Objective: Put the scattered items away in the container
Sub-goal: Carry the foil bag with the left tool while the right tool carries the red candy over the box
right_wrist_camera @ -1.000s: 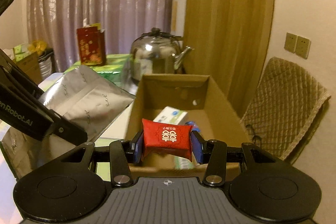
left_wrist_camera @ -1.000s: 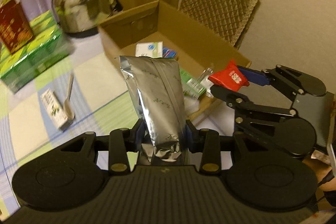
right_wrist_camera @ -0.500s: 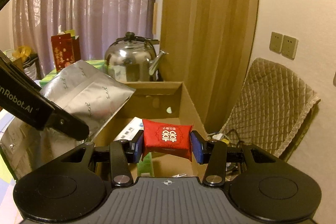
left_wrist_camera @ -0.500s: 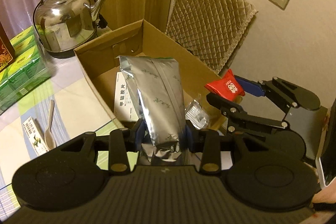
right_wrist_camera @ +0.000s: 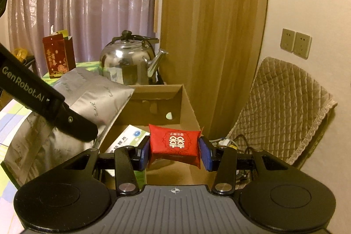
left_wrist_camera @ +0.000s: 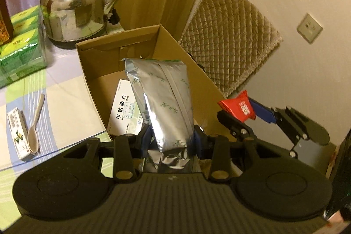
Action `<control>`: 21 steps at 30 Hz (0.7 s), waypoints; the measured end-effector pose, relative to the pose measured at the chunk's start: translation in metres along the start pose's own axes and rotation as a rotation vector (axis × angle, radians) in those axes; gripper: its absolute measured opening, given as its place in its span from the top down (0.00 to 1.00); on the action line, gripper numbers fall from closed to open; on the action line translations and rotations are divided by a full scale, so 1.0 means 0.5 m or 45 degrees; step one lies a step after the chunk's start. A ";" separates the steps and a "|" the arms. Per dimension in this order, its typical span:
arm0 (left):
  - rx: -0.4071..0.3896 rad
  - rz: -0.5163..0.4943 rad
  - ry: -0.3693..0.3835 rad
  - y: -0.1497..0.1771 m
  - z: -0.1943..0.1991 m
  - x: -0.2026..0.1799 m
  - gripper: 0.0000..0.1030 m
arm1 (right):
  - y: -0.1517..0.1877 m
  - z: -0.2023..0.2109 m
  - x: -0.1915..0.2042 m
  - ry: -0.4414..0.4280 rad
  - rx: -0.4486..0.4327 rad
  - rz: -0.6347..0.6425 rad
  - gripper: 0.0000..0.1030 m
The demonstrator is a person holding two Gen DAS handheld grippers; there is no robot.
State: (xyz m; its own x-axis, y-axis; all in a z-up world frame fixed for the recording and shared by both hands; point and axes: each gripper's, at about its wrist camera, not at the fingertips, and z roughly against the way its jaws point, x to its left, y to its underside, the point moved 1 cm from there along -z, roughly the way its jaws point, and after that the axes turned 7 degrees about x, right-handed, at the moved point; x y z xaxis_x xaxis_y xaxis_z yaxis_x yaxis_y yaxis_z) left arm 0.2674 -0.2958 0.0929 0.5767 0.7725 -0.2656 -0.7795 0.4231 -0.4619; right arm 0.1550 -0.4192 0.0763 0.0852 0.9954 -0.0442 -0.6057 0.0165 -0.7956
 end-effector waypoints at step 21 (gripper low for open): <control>-0.023 0.227 0.004 -0.028 -0.090 0.035 0.67 | 0.005 -0.062 -0.028 -0.003 0.038 -0.021 0.57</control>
State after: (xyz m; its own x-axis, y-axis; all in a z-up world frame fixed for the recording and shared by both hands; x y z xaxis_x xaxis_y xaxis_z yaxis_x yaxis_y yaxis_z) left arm 0.2995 -0.3093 0.0566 0.4301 0.8334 -0.3472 -0.8652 0.2708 -0.4220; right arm 0.1769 -0.4362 0.0564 0.0936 0.9952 -0.0302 -0.6274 0.0354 -0.7779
